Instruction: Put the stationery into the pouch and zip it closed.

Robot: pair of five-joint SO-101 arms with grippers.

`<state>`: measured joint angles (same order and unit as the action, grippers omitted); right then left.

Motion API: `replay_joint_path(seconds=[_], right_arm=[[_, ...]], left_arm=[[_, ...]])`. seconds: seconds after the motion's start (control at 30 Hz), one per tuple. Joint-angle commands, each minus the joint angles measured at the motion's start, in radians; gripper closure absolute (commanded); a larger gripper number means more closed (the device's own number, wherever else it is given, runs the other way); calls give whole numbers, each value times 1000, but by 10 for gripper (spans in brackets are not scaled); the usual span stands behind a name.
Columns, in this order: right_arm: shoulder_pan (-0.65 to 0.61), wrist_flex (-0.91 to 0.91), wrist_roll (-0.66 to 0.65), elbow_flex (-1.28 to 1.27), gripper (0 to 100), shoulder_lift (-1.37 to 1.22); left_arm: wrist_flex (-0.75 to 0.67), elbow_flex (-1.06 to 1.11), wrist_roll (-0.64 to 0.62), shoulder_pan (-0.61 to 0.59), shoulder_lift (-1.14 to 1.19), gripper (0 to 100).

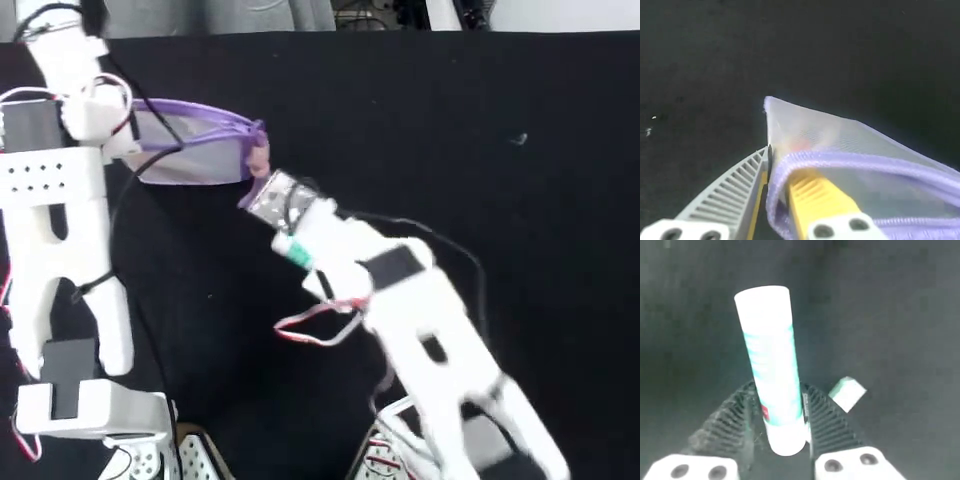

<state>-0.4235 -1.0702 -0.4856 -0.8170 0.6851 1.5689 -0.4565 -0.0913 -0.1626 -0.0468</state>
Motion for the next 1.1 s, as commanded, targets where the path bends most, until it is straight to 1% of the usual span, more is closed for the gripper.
replay_joint_path(seconds=[0.0,0.17,0.27,0.5,0.67,0.77,0.93,1.07], right_arm=[[57,11,60,12,987,243],[107,14,112,81,987,420],[107,38,161,120,987,483],[104,218,288,122,987,547],[103,359,391,119,987,564],[49,493,427,77,987,564],[-100,813,384,-110,987,558],[-153,1073,362,-275,987,558]], left_arm=[[40,-64,0,74,2,971],[46,-64,-3,134,0,971],[46,-64,-46,163,0,971],[49,-64,-63,234,-8,971],[126,-139,-64,257,2,971],[149,-183,-64,263,2,971],[144,-168,-66,260,3,971],[124,-134,-66,259,3,971]])
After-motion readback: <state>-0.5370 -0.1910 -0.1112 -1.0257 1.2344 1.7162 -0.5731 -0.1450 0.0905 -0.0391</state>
